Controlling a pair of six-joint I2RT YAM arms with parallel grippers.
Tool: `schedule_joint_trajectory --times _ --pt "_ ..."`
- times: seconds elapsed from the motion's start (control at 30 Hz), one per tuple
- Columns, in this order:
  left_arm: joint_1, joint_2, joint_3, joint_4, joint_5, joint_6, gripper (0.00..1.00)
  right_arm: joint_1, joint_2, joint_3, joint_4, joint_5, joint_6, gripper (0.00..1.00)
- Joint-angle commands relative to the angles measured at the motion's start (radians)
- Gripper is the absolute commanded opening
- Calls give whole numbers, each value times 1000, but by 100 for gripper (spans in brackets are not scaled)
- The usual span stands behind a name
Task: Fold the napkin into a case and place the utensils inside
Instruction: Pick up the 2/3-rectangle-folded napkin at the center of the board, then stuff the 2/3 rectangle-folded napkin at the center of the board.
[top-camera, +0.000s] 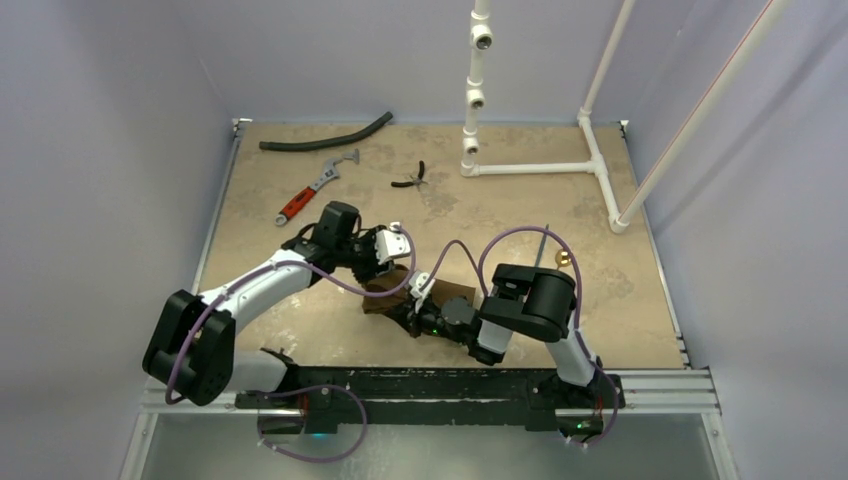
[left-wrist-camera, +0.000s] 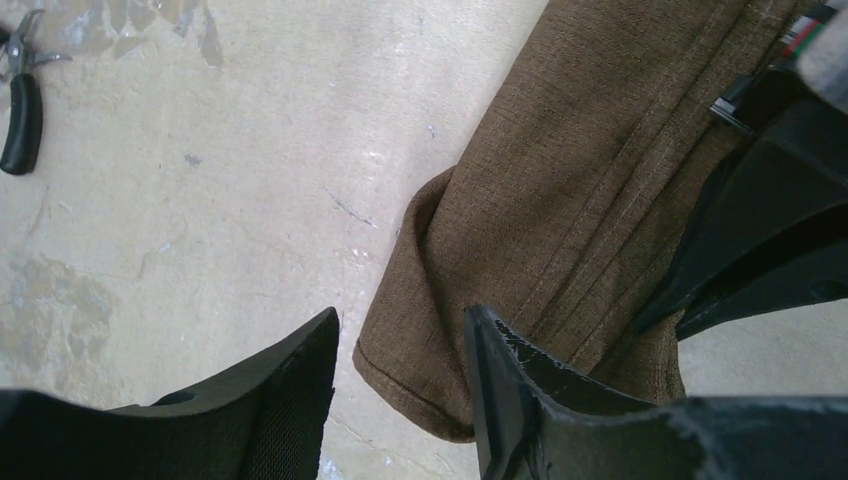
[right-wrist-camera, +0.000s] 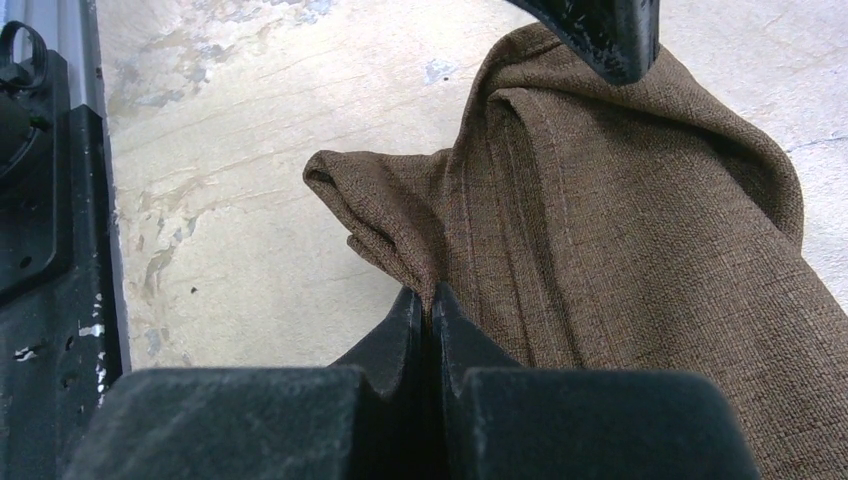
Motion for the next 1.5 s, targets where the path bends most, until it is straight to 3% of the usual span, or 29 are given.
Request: schedule_joint_trajectory --times 0.0,0.5,0.73,0.9,0.93,0.97,1.07,1.47 --pt "-31 -25 -39 37 24 54 48 -12 -22 -10 531 -8 38 0" --pt "-43 42 -102 179 -92 89 48 -14 -15 -6 531 -26 71 0" --pt "-48 68 -122 196 -111 115 38 -14 -19 -6 531 -26 80 0" --pt "-47 67 -135 207 -127 102 51 -16 -27 -7 530 -33 98 0" --pt "-48 64 -139 213 -131 101 50 -16 -29 -8 530 -33 103 0" --pt "-47 63 -143 222 -139 98 42 -17 -30 -10 531 -35 108 0" --pt "-48 61 -146 244 -169 92 0 -25 -41 -18 530 -39 132 0" --pt "-48 -12 -208 310 -126 56 0 -92 -123 -77 529 -56 320 0"
